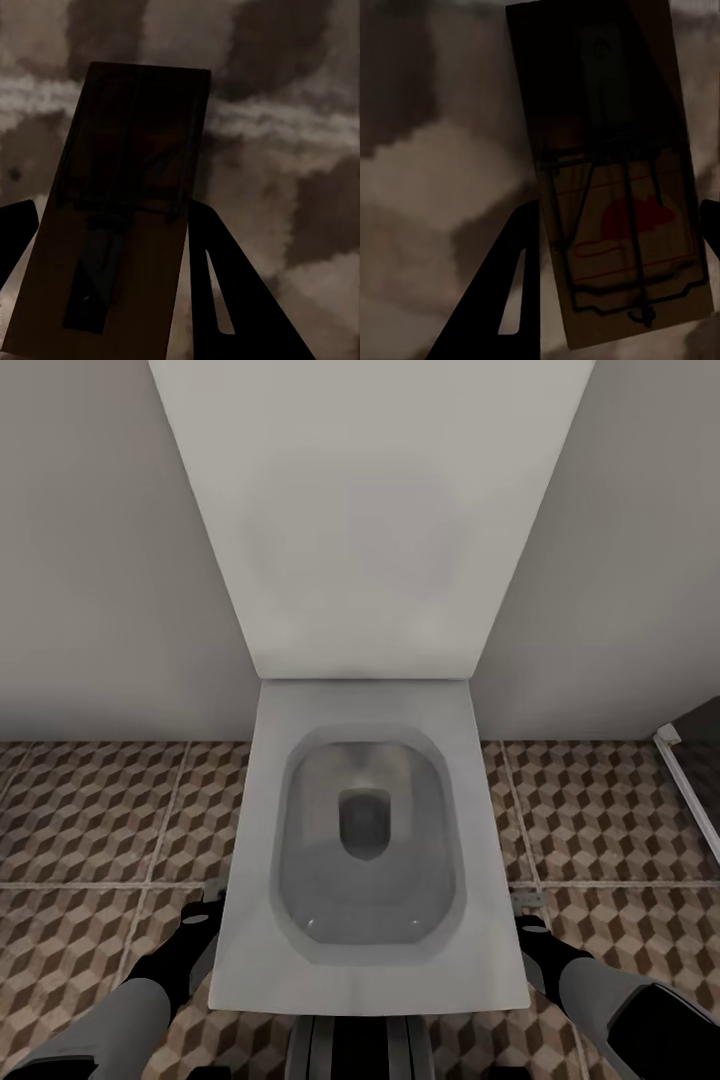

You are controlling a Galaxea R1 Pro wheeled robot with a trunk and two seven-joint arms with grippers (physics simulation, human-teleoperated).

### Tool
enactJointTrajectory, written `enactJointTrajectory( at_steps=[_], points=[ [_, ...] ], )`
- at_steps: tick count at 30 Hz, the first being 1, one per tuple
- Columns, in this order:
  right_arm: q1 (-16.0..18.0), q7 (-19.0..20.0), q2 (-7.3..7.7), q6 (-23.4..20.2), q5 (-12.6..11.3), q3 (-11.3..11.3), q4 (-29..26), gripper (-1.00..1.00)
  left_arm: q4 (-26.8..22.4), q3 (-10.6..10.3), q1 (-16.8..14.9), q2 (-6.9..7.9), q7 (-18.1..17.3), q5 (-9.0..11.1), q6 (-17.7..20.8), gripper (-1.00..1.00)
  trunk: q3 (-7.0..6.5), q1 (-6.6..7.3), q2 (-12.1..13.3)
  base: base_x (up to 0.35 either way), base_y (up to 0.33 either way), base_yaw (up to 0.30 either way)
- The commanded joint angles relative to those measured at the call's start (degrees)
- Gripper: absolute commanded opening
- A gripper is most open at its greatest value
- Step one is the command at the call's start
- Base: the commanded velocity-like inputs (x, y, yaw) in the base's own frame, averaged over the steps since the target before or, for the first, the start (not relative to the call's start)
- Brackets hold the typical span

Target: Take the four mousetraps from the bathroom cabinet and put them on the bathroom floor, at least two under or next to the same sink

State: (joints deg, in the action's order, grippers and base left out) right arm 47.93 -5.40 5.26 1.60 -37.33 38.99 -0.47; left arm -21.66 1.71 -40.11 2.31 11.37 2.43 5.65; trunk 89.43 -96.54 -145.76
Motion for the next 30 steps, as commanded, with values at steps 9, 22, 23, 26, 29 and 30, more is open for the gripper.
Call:
enactJointTrajectory(
  at_steps=[9, 22, 23, 26, 29, 30],
  points=[
    [-0.03, 0.03, 0.02, 0.15, -0.91, 0.57, 0.03, -1.0, -0.34, -0.04, 0.03, 0.01, 0.22, 0.8, 0.25, -1.0, 0.27, -0.03, -0.02, 0.0, 0.0, 0.0],
    [-0.03, 0.03, 0.01, 0.15, -0.91, 0.58, 0.03, -1.0, -0.36, -0.04, 0.03, 0.06, 0.28, 0.7, -2.79, -1.0, 0.27, -0.03, -0.02, 0.0, 0.0, 0.0],
    [-0.03, 0.03, 0.01, 0.15, -0.91, 0.58, 0.03, -1.0, -0.27, -0.04, 0.03, 0.06, 0.29, 0.69, -3.43, -1.0, 0.27, -0.03, -0.02, 0.0, 0.0, 0.0],
    [-0.03, 0.03, 0.01, 0.15, -0.91, 0.57, 0.03, -1.0, 0.01, -0.04, 0.03, 0.07, 0.36, 0.72, -5.44, -1.0, 0.27, -0.03, -0.02, 0.0, 0.0, 0.0],
    [-0.03, 0.03, 0.01, 0.15, -0.91, 0.56, 0.03, -1.0, 0.11, -0.04, 0.03, 0.07, 0.38, 0.72, -6.18, -1.0, 0.27, -0.03, -0.02, 0.0, 0.0, 0.0],
    [-0.03, 0.03, 0.01, 0.15, -0.91, 0.56, 0.03, -1.0, 0.15, -0.04, 0.03, 0.07, 0.39, 0.73, -6.5, -1.0, 0.27, -0.03, -0.02, 0.0, 0.0, 0.0]
  ],
)
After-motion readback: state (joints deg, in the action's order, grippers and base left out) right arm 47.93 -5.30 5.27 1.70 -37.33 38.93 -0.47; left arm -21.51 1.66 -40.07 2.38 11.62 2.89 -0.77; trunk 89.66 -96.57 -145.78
